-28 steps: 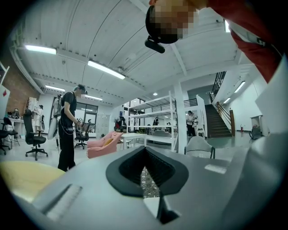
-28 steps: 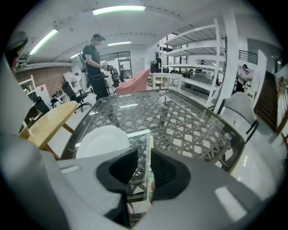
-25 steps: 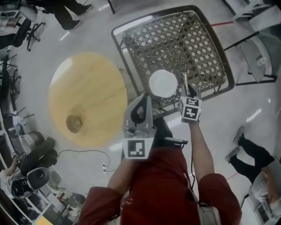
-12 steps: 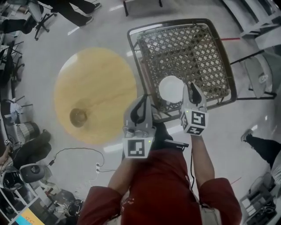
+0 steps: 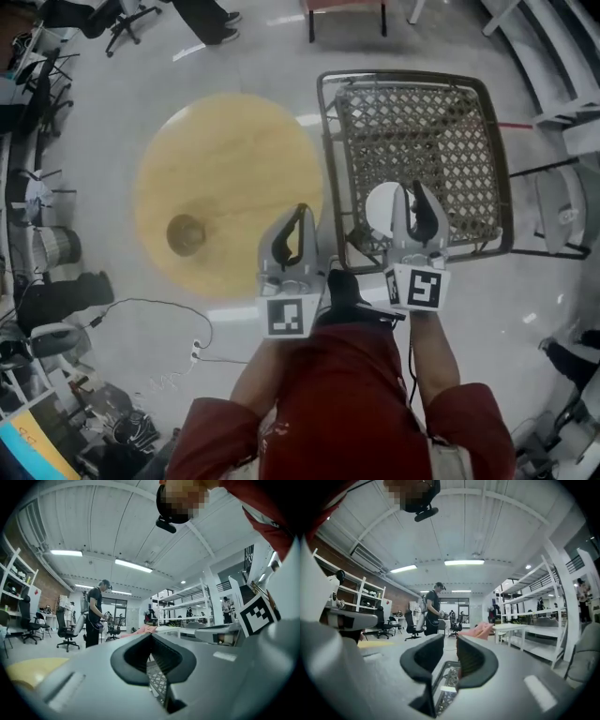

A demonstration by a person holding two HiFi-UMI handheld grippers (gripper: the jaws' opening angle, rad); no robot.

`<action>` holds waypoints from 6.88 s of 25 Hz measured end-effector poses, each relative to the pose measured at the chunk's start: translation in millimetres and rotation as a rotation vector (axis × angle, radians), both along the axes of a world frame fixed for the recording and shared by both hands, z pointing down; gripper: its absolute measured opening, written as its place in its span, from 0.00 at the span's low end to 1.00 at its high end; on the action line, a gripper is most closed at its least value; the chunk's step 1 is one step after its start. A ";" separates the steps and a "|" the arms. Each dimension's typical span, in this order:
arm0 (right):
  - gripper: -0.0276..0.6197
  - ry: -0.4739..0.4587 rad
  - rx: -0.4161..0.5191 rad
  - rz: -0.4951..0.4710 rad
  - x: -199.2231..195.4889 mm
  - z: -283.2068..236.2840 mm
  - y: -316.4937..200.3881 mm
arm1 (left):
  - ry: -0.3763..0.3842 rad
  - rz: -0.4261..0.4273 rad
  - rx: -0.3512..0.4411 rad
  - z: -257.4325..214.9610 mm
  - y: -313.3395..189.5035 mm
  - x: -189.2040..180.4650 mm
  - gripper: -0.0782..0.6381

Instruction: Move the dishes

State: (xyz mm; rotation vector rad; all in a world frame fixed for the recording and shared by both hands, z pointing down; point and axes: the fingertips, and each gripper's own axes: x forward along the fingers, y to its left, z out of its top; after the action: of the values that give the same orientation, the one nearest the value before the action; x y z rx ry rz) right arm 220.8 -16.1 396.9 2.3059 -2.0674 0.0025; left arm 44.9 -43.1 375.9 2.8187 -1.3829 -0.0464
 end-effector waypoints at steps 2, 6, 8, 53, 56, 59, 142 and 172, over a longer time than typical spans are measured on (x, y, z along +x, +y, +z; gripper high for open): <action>0.18 0.027 0.005 -0.052 -17.2 -7.7 -9.5 | 0.000 -0.037 0.007 -5.0 -3.3 -15.0 0.12; 0.18 0.042 0.023 -0.144 -54.0 -17.1 -29.6 | -0.008 -0.124 0.008 -7.9 -7.8 -54.0 0.12; 0.18 0.039 0.031 -0.187 -72.6 -18.8 -38.3 | -0.012 -0.176 0.008 -7.1 -8.8 -76.4 0.12; 0.25 0.325 -0.641 -1.086 -476.6 112.5 -117.8 | -0.010 -0.776 0.004 -1.0 -16.5 -401.3 0.12; 0.25 0.350 -0.702 -1.081 -481.4 131.0 -121.4 | -0.008 -0.781 -0.030 6.8 -17.2 -405.7 0.12; 0.25 0.372 -0.750 -1.068 -486.8 150.4 -128.8 | -0.004 -0.786 -0.040 15.3 -20.5 -413.7 0.12; 0.06 -0.201 -0.500 -0.228 -108.5 58.0 -74.6 | -0.016 -0.082 0.063 -33.7 -39.1 -109.1 0.12; 0.06 -0.374 -0.528 0.214 101.3 118.4 41.8 | -0.083 0.254 -0.001 4.4 26.3 78.4 0.12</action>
State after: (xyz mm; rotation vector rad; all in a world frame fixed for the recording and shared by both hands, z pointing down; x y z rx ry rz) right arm 322.1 25.7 515.4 2.2743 -1.6484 0.9279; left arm 123.3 -16.8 380.3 3.0011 -1.0247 0.0713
